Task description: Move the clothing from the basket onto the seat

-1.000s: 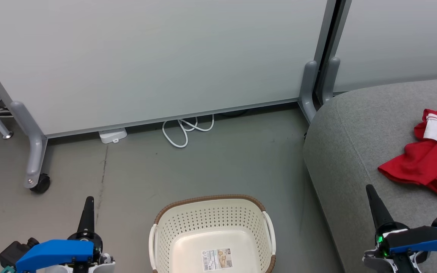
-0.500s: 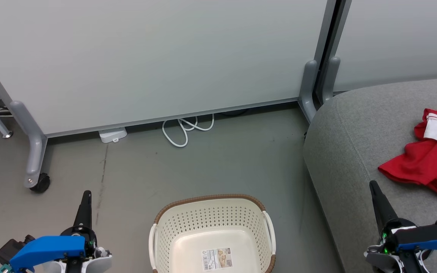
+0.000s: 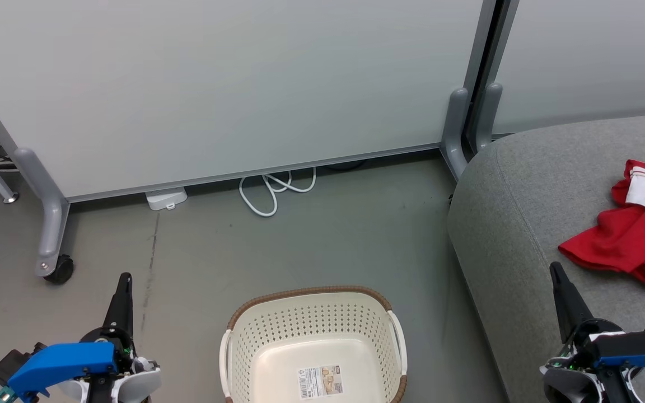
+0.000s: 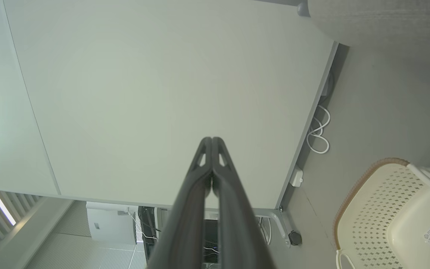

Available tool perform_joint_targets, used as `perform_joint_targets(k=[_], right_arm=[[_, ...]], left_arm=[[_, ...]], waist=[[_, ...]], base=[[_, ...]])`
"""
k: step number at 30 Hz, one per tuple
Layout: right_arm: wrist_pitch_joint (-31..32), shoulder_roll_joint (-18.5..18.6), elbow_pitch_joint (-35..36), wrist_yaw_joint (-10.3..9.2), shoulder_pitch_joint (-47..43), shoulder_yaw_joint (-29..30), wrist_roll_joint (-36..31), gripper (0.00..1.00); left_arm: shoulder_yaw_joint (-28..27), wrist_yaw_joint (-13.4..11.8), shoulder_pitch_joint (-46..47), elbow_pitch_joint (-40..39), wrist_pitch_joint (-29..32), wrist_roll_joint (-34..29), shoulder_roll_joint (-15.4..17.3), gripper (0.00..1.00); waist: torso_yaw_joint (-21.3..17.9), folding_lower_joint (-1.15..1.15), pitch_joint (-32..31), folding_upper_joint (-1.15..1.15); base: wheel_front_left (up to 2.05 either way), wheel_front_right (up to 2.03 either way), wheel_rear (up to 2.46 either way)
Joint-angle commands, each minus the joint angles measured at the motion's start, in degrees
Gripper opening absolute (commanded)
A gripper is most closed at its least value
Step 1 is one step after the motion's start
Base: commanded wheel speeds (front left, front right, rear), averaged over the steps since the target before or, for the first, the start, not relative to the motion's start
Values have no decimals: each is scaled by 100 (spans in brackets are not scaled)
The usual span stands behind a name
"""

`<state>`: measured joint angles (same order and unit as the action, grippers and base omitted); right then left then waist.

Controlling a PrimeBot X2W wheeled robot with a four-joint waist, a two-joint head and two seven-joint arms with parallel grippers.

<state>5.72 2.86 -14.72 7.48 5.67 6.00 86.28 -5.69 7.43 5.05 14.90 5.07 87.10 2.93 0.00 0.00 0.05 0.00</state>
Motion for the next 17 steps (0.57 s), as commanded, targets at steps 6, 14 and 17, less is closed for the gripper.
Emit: perform_joint_targets(k=[6,14,17], right_arm=[[57,3,62,2,81,40,353,0],[94,3,85,2,90,66,643,0],[94,3,83,2,90,63,620,0]], left_arm=[[-65,10,132,-75,99,294,-7,0],[-106,10,159,-109,177,554,-9,0],[-103,10,149,-105,173,533,-9,0]], waist=[[0,0,6,0],[0,0,12,0],[0,0,12,0]], base=[[0,0,0],[0,0,0],[0,0,0]])
